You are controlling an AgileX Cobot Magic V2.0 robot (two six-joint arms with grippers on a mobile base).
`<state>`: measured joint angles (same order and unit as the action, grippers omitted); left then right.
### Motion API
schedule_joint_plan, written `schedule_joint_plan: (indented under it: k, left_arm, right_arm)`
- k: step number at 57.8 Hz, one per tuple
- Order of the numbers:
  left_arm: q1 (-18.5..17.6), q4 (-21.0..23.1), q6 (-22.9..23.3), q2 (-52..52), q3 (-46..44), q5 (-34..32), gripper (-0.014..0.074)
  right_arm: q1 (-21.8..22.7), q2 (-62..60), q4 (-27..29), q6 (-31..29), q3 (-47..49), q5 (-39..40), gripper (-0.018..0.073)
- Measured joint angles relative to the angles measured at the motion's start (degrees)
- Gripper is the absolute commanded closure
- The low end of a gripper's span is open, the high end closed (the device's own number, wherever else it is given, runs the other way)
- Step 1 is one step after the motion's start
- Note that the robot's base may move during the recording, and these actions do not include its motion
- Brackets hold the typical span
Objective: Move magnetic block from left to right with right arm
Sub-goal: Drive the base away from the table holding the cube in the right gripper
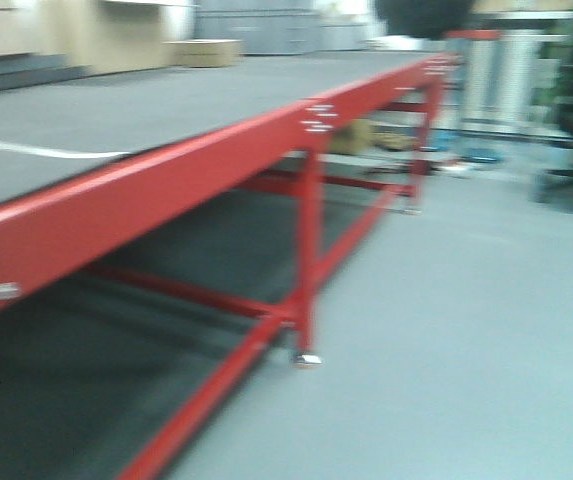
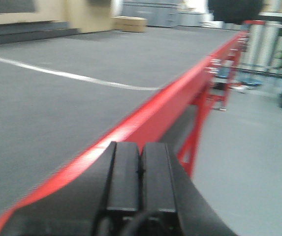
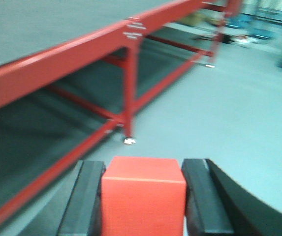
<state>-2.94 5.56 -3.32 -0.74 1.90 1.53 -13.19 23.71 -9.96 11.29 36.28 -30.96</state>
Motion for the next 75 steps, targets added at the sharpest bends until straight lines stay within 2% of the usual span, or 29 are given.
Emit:
schedule_joint_plan:
  k: [75]
  left_arm:
    - [0.0, 0.0, 0.0, 0.0, 0.0, 0.0, 0.0722]
  right_arm:
    - [0.2, -0.4, 0.0, 0.0, 0.0, 0.0, 0.0365]
